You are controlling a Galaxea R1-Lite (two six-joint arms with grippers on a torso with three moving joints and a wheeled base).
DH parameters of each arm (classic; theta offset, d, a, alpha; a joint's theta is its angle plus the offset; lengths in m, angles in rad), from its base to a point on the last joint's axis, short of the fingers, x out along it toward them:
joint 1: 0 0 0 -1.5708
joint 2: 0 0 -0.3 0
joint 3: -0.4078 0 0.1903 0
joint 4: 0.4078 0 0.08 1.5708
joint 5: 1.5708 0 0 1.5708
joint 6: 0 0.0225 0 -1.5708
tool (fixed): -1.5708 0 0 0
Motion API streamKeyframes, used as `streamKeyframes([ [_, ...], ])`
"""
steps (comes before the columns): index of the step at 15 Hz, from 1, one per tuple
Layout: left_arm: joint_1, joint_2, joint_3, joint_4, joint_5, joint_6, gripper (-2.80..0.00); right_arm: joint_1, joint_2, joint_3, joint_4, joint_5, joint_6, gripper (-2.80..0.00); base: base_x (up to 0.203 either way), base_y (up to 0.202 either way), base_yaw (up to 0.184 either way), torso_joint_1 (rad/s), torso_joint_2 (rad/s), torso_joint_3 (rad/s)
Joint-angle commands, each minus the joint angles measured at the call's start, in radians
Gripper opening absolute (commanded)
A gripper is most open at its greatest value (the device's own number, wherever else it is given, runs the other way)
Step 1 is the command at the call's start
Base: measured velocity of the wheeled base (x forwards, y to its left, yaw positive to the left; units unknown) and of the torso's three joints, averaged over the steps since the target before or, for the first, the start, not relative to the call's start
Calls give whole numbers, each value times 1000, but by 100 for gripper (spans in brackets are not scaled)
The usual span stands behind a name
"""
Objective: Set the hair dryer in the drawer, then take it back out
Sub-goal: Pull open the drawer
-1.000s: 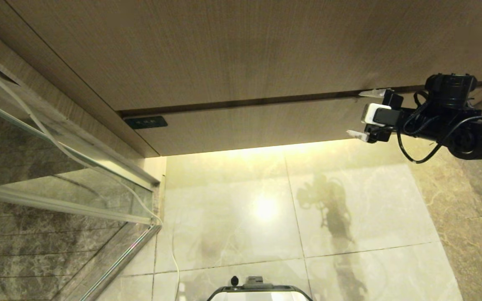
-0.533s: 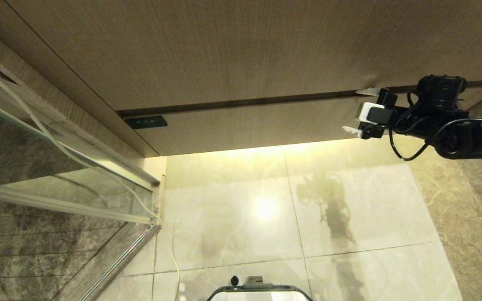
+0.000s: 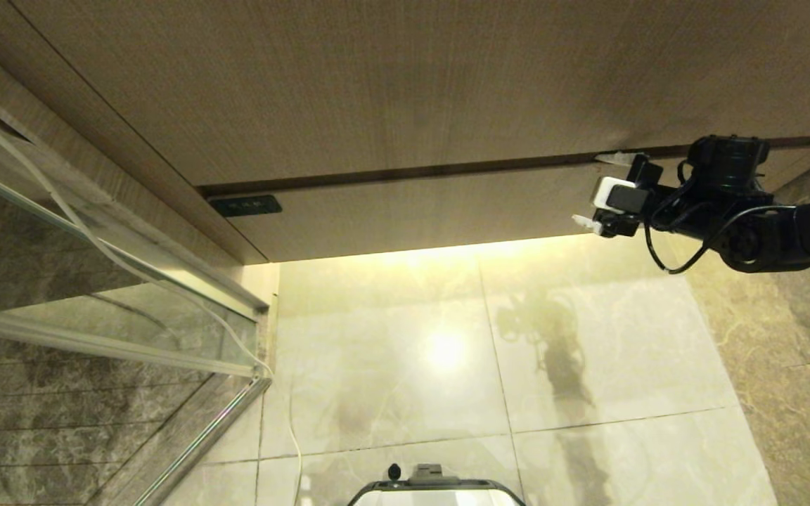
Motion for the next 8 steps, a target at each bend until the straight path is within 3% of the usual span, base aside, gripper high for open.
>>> streamKeyframes([
  [1, -1, 0, 0, 0, 0, -1, -280, -2, 1, 6, 24, -50, 27, 0, 0, 0, 0, 0, 0, 0],
  [4, -1, 0, 0, 0, 0, -1, -280, 0, -11, 6, 75, -150, 55, 0, 0, 0, 0, 0, 0, 0],
  [8, -1, 0, 0, 0, 0, -1, -280, 0, -30, 22, 94, -168, 72, 0, 0, 0, 0, 0, 0, 0],
])
